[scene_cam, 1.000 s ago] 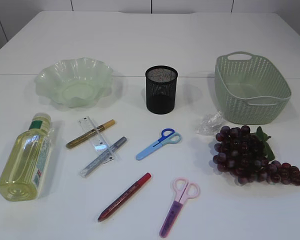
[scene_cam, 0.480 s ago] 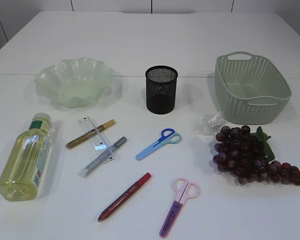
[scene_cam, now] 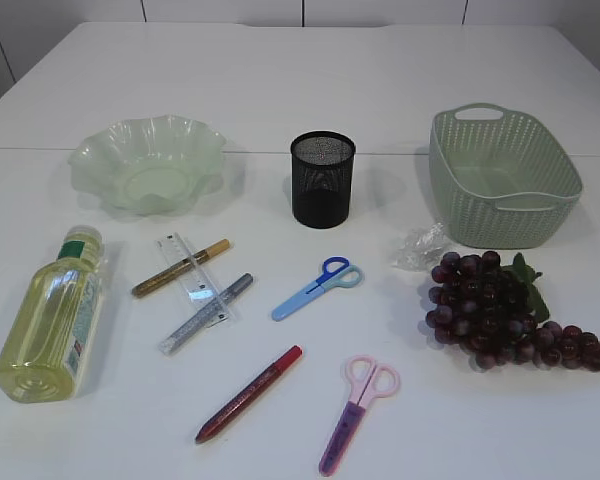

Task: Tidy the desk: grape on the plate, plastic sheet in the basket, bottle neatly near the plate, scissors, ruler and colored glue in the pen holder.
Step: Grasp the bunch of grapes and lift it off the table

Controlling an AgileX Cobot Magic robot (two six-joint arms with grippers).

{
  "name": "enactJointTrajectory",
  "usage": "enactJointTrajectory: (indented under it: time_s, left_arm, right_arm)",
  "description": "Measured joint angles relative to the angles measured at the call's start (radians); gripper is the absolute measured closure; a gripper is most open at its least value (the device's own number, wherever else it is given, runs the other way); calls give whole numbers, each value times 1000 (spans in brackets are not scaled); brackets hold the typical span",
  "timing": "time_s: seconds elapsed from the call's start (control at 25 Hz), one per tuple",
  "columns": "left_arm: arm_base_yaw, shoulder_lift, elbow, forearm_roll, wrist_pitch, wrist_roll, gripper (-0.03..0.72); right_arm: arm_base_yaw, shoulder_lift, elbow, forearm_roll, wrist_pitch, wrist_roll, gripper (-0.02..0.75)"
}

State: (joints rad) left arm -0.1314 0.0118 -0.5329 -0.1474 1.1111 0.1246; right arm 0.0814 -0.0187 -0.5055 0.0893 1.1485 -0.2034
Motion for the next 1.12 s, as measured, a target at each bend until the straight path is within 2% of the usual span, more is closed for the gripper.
enactJointTrajectory:
  time_s: [0.36,0.6,0.96,1.12]
  left_arm:
    - [0,0,0,-10,0,0,265]
    - [0,0,0,-15,0,0,265]
    - [0,0,0,-15,0,0,266]
    - [0,0,0,-15,0,0,266]
  right_arm:
    - [0,57,0,43,0,19,227]
    - [0,346,-65,68,-13,43,227]
    - [0,720,-265,239,-55,98,227]
    - [0,807,-289,290,-58,100,227]
